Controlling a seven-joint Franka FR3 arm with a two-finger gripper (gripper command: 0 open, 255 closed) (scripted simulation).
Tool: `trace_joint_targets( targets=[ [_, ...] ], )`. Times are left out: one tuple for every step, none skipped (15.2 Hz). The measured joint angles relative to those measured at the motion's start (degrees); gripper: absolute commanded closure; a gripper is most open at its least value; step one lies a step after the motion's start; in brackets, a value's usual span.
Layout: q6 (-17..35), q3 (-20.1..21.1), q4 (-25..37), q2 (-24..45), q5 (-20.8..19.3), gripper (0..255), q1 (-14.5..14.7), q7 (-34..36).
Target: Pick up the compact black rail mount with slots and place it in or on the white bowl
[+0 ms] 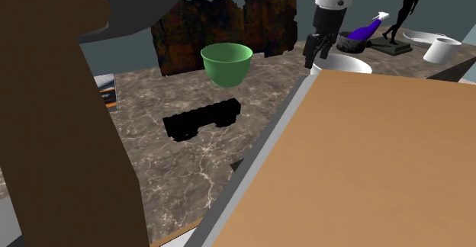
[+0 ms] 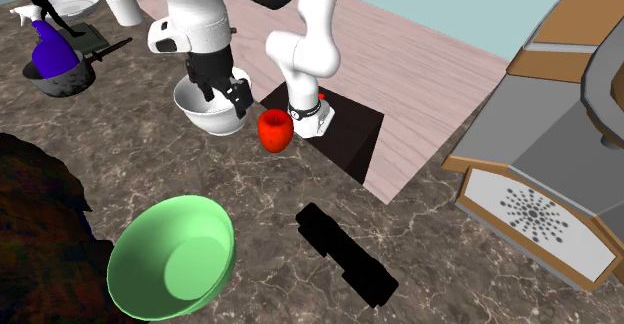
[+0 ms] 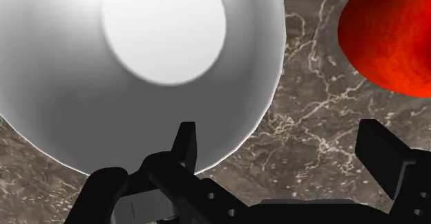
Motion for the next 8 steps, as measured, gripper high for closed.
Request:
trace_joint_targets(
  targets=[
    [0.96, 0.38, 1.12, 1.73, 0.05, 0, 0.61, -0.74],
    [2.03, 0.93, 1.40, 2.78, 0.20, 0, 1.32, -1.28],
    [3.10, 1.74, 2.12, 4.30, 0.44, 0, 2.10, -1.53],
    [4.11, 2.37, 2.86, 5.74, 0.57, 0, 2.78, -1.98],
    [5.41, 3.14, 3.07, 6.97, 0.73, 0, 3.52, -2.26],
    [6.13, 3.78, 3.94, 8.26, 0.79, 0, 4.18, -2.73],
    [7.31, 4.37, 4.58, 9.80, 0.78, 0, 4.77, -3.26],
    [8.14, 5.07, 5.26, 11.00, 0.81, 0, 5.43, -3.64]
  ],
)
